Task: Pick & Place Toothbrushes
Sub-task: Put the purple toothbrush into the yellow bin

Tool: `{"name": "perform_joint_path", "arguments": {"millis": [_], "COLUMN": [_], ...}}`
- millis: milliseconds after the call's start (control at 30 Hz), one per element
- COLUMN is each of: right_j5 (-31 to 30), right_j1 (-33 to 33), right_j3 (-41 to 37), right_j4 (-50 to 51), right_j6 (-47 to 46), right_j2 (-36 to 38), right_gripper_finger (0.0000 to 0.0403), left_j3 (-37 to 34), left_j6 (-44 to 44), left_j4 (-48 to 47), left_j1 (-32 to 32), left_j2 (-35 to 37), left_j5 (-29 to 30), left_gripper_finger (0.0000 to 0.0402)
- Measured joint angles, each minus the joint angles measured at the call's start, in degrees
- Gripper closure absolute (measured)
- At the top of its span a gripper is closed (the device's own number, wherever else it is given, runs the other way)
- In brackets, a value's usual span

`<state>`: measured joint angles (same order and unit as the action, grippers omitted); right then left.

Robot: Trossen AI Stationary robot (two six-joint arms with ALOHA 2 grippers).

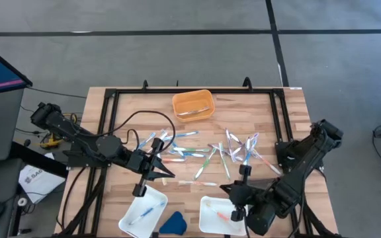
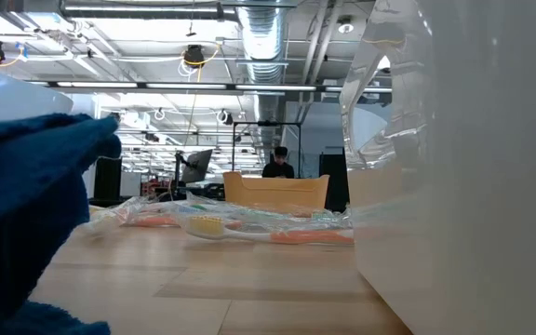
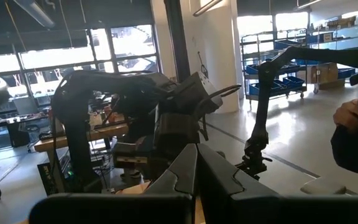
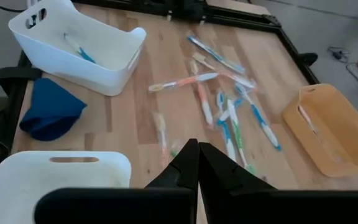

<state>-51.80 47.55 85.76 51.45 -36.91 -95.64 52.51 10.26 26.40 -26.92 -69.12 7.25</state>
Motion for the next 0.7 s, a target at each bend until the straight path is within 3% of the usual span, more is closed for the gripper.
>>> {"name": "perform_joint_path", "arguments": {"millis": [533, 700], "right_j5": [-0.42, 1.94], "right_j1": [-1.27, -2.55], "right_j3": [-0.02, 0.0], "right_j4": [0.26, -0.2], "right_j6": [-0.62, -1.52], "right_j2": [-4.88, -4.96], "right_gripper_finger": [0.0403, 0.0403], "left_j3": [0.0, 0.0], "left_j6": [0.42, 0.42], "left_j4": [0.19, 0.22], "left_j1": [0.0, 0.0], "left_j2": [0.0, 0.0], "left_j5": [0.0, 0.0], "left_gripper_finger": [0.0396, 0.0396]}}
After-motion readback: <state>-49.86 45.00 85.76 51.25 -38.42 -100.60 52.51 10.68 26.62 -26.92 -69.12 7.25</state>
